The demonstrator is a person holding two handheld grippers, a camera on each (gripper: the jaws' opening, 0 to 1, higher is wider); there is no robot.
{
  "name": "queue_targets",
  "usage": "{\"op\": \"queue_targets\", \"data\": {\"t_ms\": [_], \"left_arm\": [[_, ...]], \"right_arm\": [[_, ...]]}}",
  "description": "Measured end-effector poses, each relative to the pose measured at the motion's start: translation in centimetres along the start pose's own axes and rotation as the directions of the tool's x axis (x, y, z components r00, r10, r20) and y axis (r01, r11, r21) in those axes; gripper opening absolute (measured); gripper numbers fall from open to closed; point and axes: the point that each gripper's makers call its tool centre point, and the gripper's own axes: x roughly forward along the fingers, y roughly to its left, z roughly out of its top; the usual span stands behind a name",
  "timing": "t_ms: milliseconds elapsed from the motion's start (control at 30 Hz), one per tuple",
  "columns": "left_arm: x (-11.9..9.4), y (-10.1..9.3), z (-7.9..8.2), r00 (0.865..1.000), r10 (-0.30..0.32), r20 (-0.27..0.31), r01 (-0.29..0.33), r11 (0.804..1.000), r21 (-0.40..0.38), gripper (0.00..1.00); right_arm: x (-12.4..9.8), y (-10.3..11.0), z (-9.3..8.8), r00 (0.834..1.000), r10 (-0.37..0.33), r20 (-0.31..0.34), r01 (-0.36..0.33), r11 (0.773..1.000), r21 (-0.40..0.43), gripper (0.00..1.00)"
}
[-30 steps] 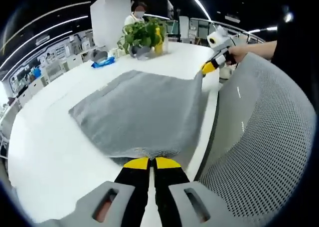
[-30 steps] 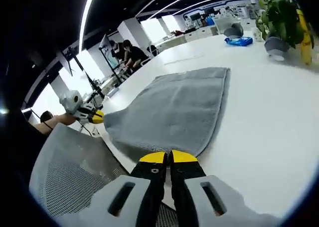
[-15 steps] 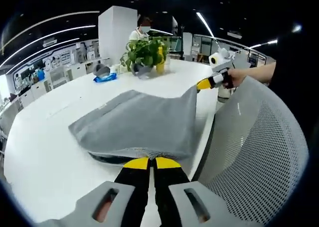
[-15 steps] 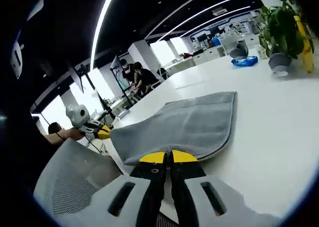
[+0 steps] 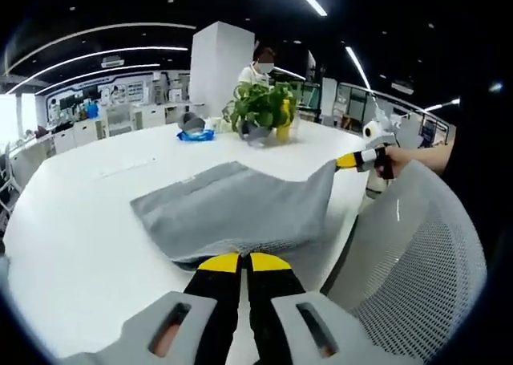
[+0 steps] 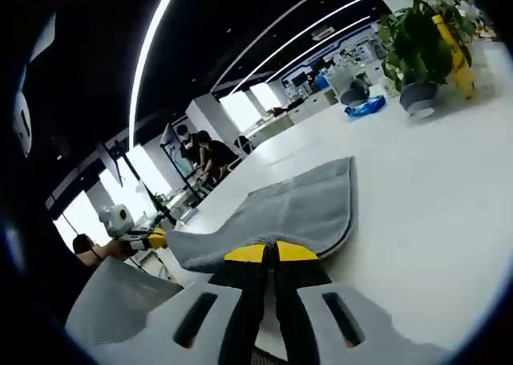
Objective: Fold the towel on the table until its edges align and the towel forms a compact rectangular stack.
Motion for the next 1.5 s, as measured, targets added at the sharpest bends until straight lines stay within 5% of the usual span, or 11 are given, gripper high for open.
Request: {"op": "queue_targets", "data": {"t_ms": [67,267,467,733,1500], "left_arm": [[-0.5,0.4,0.6,0.999,0.017,0.045,-0.015,0.999,-0.050,0.02],[-2.7,0.9,0.9,0.995,0.077,0.064,-0.073,0.996,-0.051,0.02],[-4.0,0.8,1.8,0.990,0.076,0.122,-0.064,0.993,-0.097,0.02],[-6.1,1.3,4.9,0.956,0.133,0.260,-0.084,0.978,-0.190,0.02],[-10.5,0.3,6.6,0.933,0.156,0.323,-0.101,0.978,-0.181,0.02]], "right_arm": [[-0.3,0.3,0.0,1.000,0.008,0.005,-0.008,1.000,0.008,0.00],[-1.4,2.9,1.3,0.997,0.073,0.003,-0.073,0.994,-0.077,0.00],[-2.0,3.2,1.3,0.996,0.088,0.020,-0.087,0.995,-0.056,0.00],[-2.7,5.2,2.1,0.991,0.126,0.050,-0.122,0.990,-0.069,0.00],[-4.5,10.9,4.2,0.970,0.237,0.051,-0.228,0.964,-0.140,0.00]]}}
